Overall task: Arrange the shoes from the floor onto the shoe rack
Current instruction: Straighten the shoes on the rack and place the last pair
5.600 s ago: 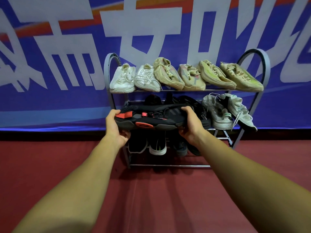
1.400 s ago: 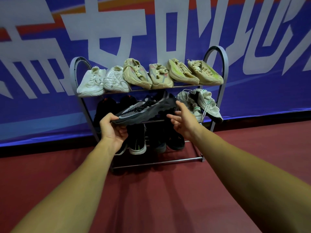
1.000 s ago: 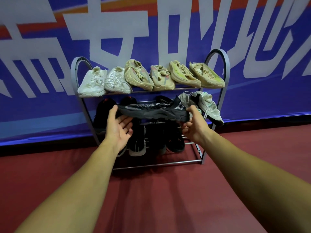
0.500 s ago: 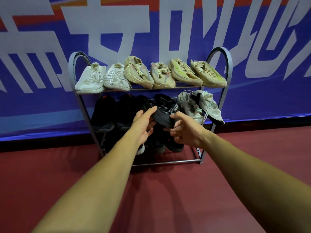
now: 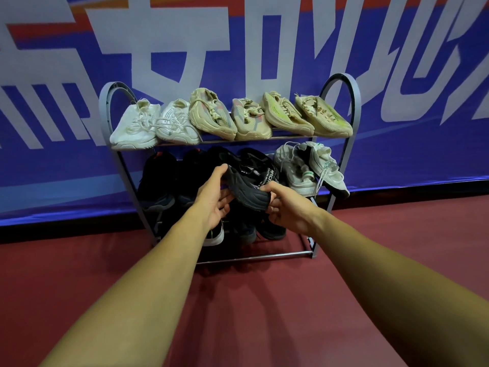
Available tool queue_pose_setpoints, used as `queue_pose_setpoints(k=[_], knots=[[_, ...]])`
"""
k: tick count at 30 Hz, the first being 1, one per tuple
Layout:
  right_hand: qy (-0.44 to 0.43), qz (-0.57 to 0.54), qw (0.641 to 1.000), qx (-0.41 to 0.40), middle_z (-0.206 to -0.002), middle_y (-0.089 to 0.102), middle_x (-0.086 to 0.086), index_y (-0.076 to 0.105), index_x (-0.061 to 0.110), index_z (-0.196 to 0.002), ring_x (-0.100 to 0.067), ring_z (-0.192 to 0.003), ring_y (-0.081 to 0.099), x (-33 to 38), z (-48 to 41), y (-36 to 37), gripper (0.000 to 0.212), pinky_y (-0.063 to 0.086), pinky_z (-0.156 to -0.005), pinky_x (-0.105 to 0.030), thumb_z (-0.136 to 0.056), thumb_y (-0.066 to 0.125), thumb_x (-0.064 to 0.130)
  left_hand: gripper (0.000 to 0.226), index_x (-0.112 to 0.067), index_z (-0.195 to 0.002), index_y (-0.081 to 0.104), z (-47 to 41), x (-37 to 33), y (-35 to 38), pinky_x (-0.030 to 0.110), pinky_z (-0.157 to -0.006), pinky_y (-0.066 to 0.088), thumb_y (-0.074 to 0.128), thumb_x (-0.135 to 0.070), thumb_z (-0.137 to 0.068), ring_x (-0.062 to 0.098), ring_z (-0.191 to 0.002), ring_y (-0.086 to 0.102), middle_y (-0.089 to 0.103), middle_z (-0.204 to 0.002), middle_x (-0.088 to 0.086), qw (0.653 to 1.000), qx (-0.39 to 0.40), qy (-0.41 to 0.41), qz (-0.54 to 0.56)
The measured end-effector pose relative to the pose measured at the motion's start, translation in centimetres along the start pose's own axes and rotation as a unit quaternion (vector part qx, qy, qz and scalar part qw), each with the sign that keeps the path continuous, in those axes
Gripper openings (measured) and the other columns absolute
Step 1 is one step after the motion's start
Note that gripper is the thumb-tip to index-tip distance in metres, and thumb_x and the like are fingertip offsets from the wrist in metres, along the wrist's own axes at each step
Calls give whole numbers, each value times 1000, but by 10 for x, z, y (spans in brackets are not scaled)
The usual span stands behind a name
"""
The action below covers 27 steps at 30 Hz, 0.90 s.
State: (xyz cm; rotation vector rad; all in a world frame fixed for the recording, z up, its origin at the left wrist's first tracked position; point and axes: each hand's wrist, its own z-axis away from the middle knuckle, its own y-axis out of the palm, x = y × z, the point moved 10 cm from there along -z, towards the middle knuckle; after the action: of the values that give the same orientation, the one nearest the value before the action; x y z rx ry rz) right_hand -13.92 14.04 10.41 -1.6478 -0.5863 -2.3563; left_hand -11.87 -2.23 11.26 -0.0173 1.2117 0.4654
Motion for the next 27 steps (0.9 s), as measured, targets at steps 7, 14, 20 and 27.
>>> queue_pose_setpoints(k=[7,14,20,27], knots=[[9,19,1000,0,-64,44,7,55,26,-70,-8,-54,36,-1,2,-4,21,30,-61,-25,-86,66,34,47,-22,-118,64,-8,2,-25,19,-45,34,76,-45,-78,9,-55,59,69,-82,-2,998,-62,18,24],[-14,-63,997,-48,-64,57,8,61,21,-73,-5,-47,41,7,-3,-9,19,29,-57,-23,-86,71,31,30,-23,-102,66,-6,-2,-12,21,-52,33,77,-41,-82,9,-69,64,75,-94,2,997,-27,38,60],[-28,-98,991,-90,-61,52,7,59,19,-71,-6,-45,36,3,-9,-9,20,26,-52,-21,-85,70,28,15,-28,-95,65,-5,-6,-6,23,-58,34,72,-40,-88,9,-80,65,73,-91,-6,999,-1,39,-7],[-48,-126,984,-115,-46,37,12,46,24,-52,-6,-37,28,10,-7,-15,35,24,-45,-21,-84,61,22,39,-18,-109,66,-11,-3,-21,19,-53,33,68,-50,-87,8,-75,62,72,-94,-1,999,-16,9,48]])
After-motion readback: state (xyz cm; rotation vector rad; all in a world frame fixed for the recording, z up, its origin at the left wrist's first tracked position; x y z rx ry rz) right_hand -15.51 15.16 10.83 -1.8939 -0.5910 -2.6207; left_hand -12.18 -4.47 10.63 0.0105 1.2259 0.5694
